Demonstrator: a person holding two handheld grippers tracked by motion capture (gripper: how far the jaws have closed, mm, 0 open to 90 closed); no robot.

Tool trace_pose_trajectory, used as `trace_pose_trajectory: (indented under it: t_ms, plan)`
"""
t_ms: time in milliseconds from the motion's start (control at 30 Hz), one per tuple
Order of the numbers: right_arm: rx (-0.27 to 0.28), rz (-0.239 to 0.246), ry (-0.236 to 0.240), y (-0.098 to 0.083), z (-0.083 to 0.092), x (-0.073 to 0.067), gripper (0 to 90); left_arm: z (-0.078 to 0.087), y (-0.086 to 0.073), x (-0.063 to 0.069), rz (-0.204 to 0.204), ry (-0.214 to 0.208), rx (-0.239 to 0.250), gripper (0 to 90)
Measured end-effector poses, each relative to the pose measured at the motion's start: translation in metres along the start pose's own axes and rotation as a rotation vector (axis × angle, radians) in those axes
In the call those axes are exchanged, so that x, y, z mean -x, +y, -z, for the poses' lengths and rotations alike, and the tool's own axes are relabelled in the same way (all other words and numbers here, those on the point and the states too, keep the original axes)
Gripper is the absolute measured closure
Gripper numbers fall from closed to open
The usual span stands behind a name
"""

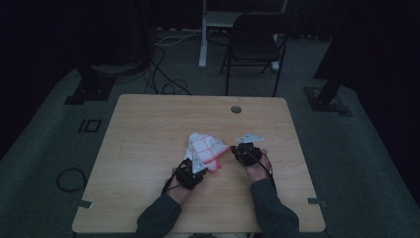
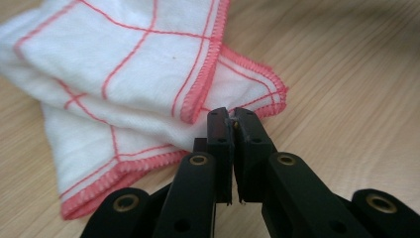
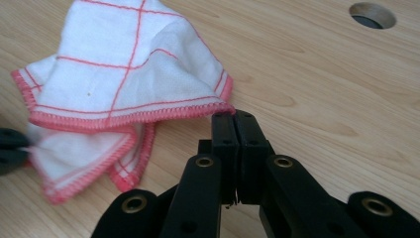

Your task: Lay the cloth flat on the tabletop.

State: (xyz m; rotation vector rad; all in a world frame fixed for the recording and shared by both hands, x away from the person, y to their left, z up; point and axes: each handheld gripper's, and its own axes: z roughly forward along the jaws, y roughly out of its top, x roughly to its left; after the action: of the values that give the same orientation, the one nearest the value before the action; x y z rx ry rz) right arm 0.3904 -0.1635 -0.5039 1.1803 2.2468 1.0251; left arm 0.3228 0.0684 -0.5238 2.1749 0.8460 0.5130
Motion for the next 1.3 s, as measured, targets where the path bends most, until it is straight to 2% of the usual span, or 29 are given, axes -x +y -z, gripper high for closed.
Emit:
trace_pose_trajectory:
  t_ms: [100,133,167,200,233,267,367,400,433,467,500,533,567,600,633,667,700,733,767,833,867,900,933,1033,1067,1167,1267,1300]
  plan:
    - [0.002,-0.004,-0.005,-0.001,0.002,0.003,89.4,0.006,0.000,-0.002,0.018,-0.012,0.020,87.0]
    - [0.002,-0.008,-0.011,-0.001,0.004,0.005,89.5,0.015,-0.001,-0.007,0.040,-0.020,0.045,87.0]
    - [0.002,-0.008,-0.011,-0.001,0.004,0.005,89.5,0.015,-0.001,-0.007,0.040,-0.020,0.045,87.1]
    - [0.004,-0.010,-0.015,-0.001,0.005,0.008,89.5,0.022,-0.001,-0.013,0.065,-0.023,0.064,87.1]
    - [0.004,-0.010,-0.015,-0.001,0.005,0.008,89.5,0.022,-0.001,-0.013,0.065,-0.023,0.064,87.2]
    - [0.004,-0.017,-0.019,-0.001,0.006,0.010,89.4,0.028,-0.002,-0.020,0.083,-0.017,0.078,87.2]
    - [0.003,-0.016,-0.022,-0.001,0.005,0.012,89.5,0.033,-0.003,-0.027,0.099,-0.008,0.090,87.4]
    - [0.001,-0.016,-0.024,0.000,0.005,0.012,89.4,0.038,-0.005,-0.035,0.125,0.004,0.100,87.4]
    - [0.001,-0.016,-0.024,0.000,0.005,0.012,89.4,0.038,-0.005,-0.035,0.125,0.004,0.100,87.4]
    - [-0.001,-0.012,-0.023,0.001,0.004,0.012,89.4,0.043,-0.007,-0.045,0.154,0.023,0.111,87.4]
    - [-0.001,-0.012,-0.023,0.001,0.004,0.012,89.4,0.043,-0.007,-0.045,0.154,0.023,0.111,87.4]
    - [-0.001,-0.011,-0.024,0.003,0.003,0.011,89.4,0.046,-0.009,-0.055,0.191,0.035,0.121,87.4]
    - [0.001,-0.010,-0.023,0.004,0.002,0.011,89.4,0.046,-0.009,-0.055,0.191,0.035,0.121,87.4]
    - [0.001,-0.009,-0.022,0.005,0.002,0.010,89.5,0.049,-0.013,-0.067,0.239,0.051,0.130,87.5]
    - [0.001,-0.009,-0.022,0.005,0.002,0.010,89.5,0.049,-0.013,-0.067,0.239,0.051,0.130,87.4]
    - [0.002,-0.008,-0.020,0.006,0.001,0.009,89.4,0.051,-0.017,-0.076,0.278,0.064,0.130,87.5]
    - [0.002,-0.008,-0.020,0.006,0.001,0.009,89.4,0.051,-0.017,-0.076,0.278,0.064,0.130,87.5]
    - [0.001,-0.008,-0.017,0.008,0.000,0.008,89.5,0.052,-0.021,-0.087,0.319,0.082,0.125,87.5]
    - [0.001,-0.008,-0.017,0.008,0.000,0.008,89.5,0.052,-0.021,-0.087,0.319,0.082,0.125,87.5]
    - [-0.001,-0.004,-0.017,0.008,-0.002,0.008,89.5,0.052,-0.028,-0.098,0.367,0.102,0.116,87.5]
    - [-0.002,-0.007,-0.017,0.008,-0.003,0.008,89.5,0.051,-0.033,-0.107,0.401,0.116,0.094,87.6]
    - [-0.002,-0.007,-0.017,0.008,-0.003,0.008,89.5,0.051,-0.033,-0.107,0.401,0.116,0.094,87.6]
    - [-0.004,-0.010,-0.016,0.008,-0.003,0.008,89.4,0.047,-0.039,-0.114,0.430,0.126,0.068,87.6]
    - [-0.004,-0.011,-0.012,0.008,-0.004,0.008,89.5,0.043,-0.043,-0.119,0.453,0.132,0.048,87.6]
    - [-0.003,-0.009,-0.011,0.009,-0.004,0.007,89.5,0.039,-0.048,-0.124,0.479,0.140,0.028,87.5]
    - [-0.002,-0.007,-0.008,0.009,-0.005,0.006,89.4,0.036,-0.051,-0.127,0.502,0.142,0.004,87.6]
    - [-0.010,-0.006,-0.003,0.010,-0.008,0.006,89.5,0.030,-0.054,-0.133,0.550,0.139,-0.025,88.0]
    - [-0.010,-0.006,-0.003,0.010,-0.008,0.006,89.5,0.030,-0.054,-0.133,0.550,0.139,-0.025,88.1]
